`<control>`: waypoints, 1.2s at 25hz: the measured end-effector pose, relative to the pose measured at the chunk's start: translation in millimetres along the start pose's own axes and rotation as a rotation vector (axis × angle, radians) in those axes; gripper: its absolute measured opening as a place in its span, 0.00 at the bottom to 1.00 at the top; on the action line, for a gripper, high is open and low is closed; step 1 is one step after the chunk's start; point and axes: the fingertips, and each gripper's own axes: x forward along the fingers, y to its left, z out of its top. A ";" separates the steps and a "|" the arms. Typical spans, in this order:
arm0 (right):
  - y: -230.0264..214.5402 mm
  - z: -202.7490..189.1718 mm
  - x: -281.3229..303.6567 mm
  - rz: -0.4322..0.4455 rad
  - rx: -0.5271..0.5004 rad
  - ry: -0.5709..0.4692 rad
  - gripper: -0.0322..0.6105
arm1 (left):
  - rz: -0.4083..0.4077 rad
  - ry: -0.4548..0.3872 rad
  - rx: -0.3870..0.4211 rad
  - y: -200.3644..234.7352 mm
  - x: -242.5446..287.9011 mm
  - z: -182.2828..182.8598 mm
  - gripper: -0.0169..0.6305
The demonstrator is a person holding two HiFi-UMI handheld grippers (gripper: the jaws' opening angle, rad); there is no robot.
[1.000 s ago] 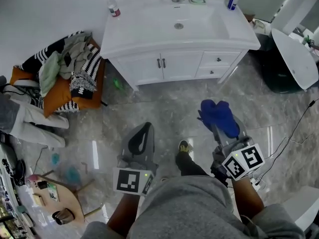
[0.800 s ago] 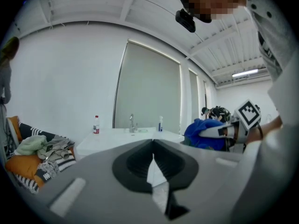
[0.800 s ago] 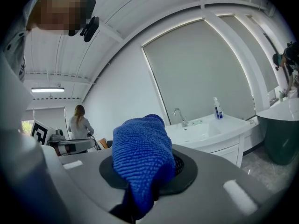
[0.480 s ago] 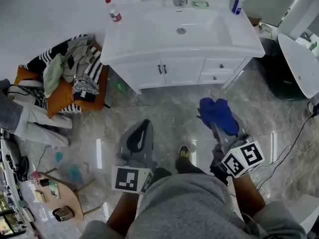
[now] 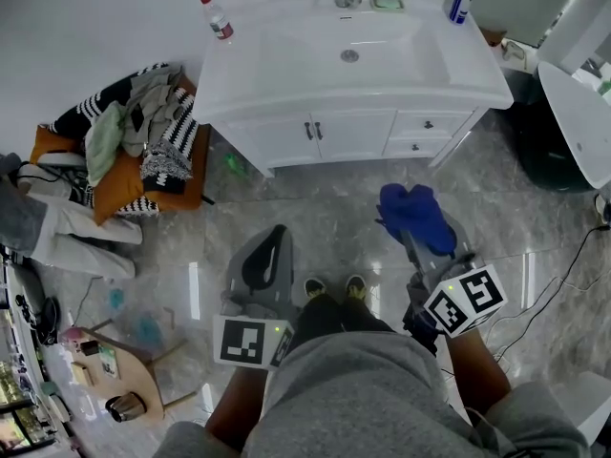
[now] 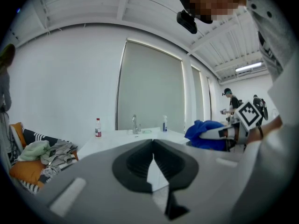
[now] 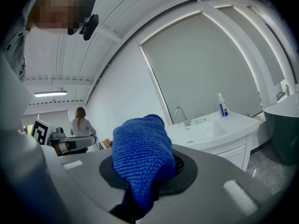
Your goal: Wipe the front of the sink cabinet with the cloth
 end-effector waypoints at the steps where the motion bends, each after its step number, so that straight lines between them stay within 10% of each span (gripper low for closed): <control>1: -0.3 0.2 1.8 -0.002 -0.001 0.001 0.19 | -0.003 0.003 0.000 0.7 1.4 -0.7 0.04; 30: 50.5 -1.9 83.5 -0.097 -0.105 0.050 0.19 | -0.088 -0.030 -0.087 99.5 18.6 -25.2 0.04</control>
